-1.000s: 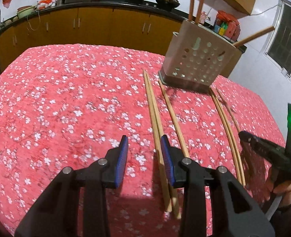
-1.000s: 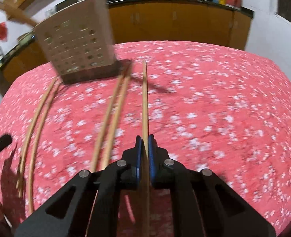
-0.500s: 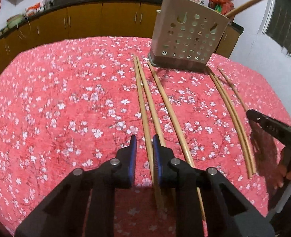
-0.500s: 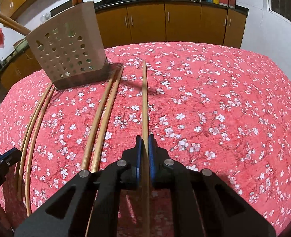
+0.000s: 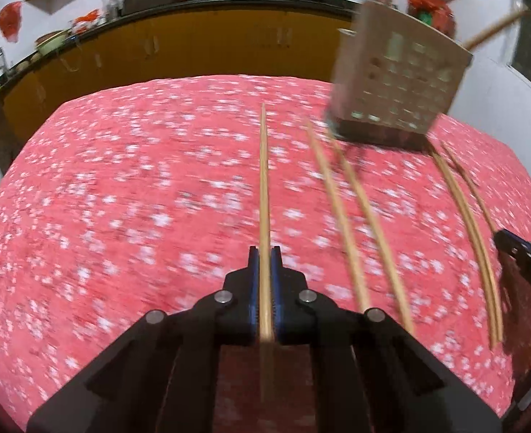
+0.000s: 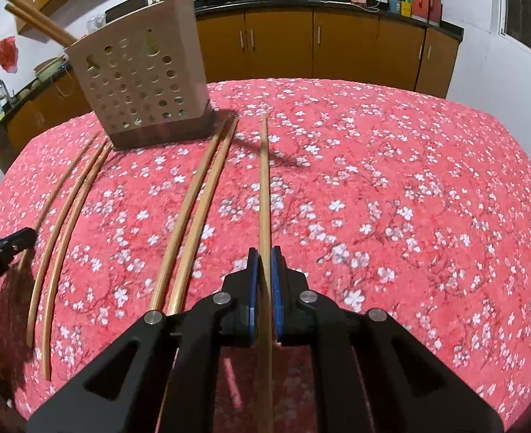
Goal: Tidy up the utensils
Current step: 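Hold both chopsticks in the grippers and begin lifting them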
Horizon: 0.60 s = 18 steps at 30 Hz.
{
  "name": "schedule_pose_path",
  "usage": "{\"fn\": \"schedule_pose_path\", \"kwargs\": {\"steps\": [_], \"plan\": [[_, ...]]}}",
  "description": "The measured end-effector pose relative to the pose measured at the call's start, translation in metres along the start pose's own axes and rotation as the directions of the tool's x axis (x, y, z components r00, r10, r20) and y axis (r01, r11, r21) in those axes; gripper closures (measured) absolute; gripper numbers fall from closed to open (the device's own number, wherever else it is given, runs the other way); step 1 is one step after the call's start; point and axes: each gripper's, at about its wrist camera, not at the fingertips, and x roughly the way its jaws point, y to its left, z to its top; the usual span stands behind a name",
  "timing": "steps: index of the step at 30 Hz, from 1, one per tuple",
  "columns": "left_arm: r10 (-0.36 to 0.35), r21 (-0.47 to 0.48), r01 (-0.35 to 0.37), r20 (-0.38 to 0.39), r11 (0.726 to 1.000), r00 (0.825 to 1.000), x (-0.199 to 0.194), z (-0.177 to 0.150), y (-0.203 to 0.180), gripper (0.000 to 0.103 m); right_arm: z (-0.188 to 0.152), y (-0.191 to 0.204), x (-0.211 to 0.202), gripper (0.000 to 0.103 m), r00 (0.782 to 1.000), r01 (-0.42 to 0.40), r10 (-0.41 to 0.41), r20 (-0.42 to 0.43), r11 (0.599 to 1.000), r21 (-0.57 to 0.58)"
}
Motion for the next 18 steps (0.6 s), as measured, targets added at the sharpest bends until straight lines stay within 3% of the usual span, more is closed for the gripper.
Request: {"fn": "schedule_pose_path", "kwargs": {"steps": [5,18], "plan": [[-0.008,-0.030,0.009,0.008,1.000,1.000,0.001,0.004,0.022,0.095,0.009,-0.011,0.007,0.095,1.000,0.014,-0.014,0.010,0.999,0.042],[-0.049,-0.087,0.050,0.019,0.995,0.999,-0.003,0.000,0.030,0.094,0.009,-0.015,0.009,0.095,1.000,0.008,-0.008,0.010,0.998,0.054]]}}
